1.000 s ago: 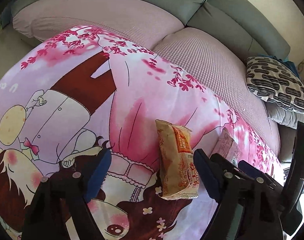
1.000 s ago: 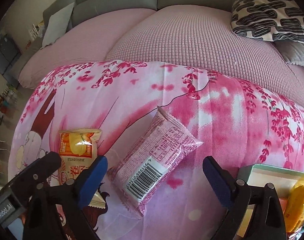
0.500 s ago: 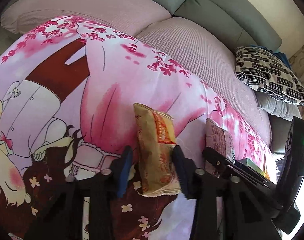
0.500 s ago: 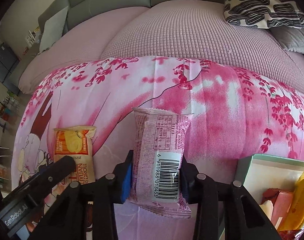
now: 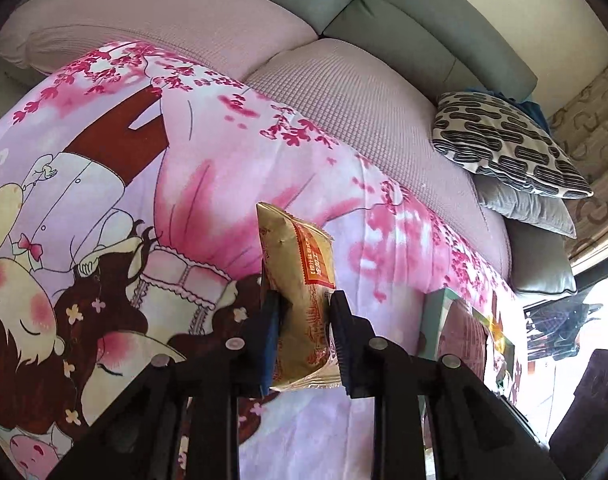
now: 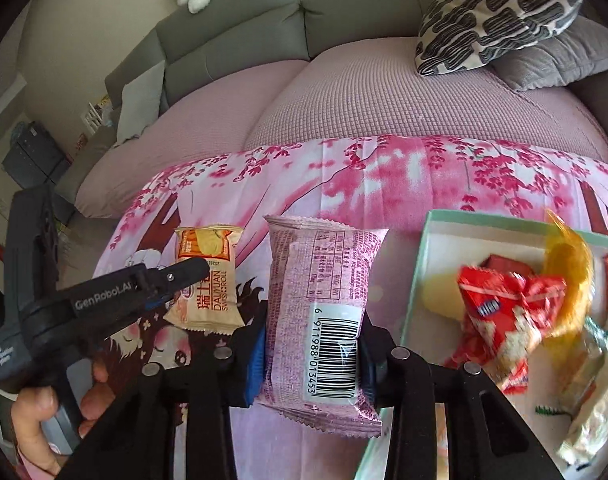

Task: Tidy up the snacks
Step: 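Carry both packs over the tray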

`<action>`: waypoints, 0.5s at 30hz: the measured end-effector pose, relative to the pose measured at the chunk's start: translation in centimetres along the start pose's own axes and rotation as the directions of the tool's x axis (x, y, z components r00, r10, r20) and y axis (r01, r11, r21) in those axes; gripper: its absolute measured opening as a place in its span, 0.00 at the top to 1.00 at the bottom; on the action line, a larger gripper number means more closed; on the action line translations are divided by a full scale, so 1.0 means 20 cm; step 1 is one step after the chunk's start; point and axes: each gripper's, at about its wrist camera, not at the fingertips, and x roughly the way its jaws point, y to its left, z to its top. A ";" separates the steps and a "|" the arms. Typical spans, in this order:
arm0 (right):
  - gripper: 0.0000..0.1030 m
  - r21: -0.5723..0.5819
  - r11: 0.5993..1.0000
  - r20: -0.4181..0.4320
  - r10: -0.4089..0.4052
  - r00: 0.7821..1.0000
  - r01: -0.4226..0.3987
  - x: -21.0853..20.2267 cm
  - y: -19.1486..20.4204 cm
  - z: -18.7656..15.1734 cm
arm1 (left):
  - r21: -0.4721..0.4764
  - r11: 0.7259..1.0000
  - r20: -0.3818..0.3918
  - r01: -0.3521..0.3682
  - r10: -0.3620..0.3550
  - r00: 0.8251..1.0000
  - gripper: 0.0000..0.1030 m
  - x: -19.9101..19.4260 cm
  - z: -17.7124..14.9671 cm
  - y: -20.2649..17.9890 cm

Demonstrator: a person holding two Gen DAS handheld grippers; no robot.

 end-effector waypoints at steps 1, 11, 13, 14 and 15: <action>0.61 0.010 1.000 0.011 -0.006 1.000 0.006 -0.05 -0.02 -0.03 | 0.015 1.000 0.001 0.014 -0.014 1.000 0.75 -0.02 -0.02 -0.03; 0.61 0.140 0.966 0.081 -0.232 0.969 0.219 -0.44 -0.42 -0.27 | 0.256 0.943 -0.101 0.213 -0.193 0.976 0.74 -0.05 -0.29 -0.57; 0.61 0.180 0.954 0.069 -0.254 0.965 0.239 -0.46 -0.51 -0.31 | 0.303 0.918 -0.138 0.256 -0.223 0.965 0.74 -0.03 -0.35 -0.68; 0.61 0.198 0.949 0.064 -0.261 0.963 0.244 -0.48 -0.56 -0.33 | 0.323 0.906 -0.160 0.274 -0.233 0.959 0.74 -0.02 -0.38 -0.73; 0.61 0.213 0.945 0.061 -0.267 0.962 0.249 -0.49 -0.59 -0.34 | 0.343 0.894 -0.179 0.290 -0.241 0.954 0.74 -0.01 -0.40 -0.78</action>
